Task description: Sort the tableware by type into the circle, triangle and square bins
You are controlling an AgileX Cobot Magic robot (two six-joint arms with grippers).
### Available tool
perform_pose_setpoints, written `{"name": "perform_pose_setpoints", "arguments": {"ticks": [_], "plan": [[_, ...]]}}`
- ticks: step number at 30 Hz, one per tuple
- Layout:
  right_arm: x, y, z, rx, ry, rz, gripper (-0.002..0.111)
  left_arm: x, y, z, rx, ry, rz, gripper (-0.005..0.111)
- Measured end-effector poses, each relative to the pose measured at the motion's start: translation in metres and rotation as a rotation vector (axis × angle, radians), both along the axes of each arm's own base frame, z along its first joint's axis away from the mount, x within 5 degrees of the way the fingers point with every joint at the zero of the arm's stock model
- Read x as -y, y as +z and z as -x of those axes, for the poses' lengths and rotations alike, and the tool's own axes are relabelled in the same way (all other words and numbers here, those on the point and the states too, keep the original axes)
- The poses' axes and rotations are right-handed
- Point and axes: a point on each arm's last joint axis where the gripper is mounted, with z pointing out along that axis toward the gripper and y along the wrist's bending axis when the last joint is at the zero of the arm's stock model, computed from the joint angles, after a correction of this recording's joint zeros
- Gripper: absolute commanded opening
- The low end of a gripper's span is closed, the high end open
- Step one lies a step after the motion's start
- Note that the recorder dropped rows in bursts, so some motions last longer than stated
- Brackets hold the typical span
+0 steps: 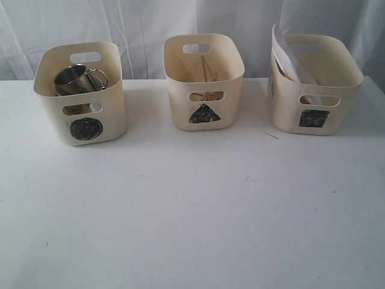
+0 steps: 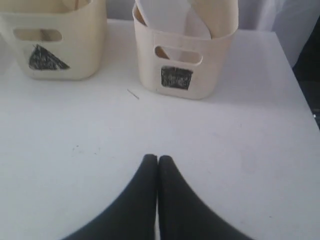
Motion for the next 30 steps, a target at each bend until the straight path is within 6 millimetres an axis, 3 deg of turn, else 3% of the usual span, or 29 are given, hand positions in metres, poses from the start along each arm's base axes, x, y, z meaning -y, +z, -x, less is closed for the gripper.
{"name": "perform_pose_setpoints", "arguments": {"ticks": [7,13,20,30], "plan": [[0.009,-0.001,0.056,0.256,-0.002,-0.024,0.0,0.0,0.0,0.0,0.0,0.0,0.0,0.0],[0.016,-0.02,0.081,0.313,-0.035,-0.033,0.0,0.0,0.0,0.0,0.0,0.0,0.0,0.0],[0.015,-0.031,0.081,0.291,-0.026,-0.011,0.0,0.0,0.0,0.0,0.0,0.0,0.0,0.0],[-0.004,-0.079,0.064,0.312,0.197,0.094,0.0,0.0,0.0,0.0,0.0,0.0,0.0,0.0]]}}
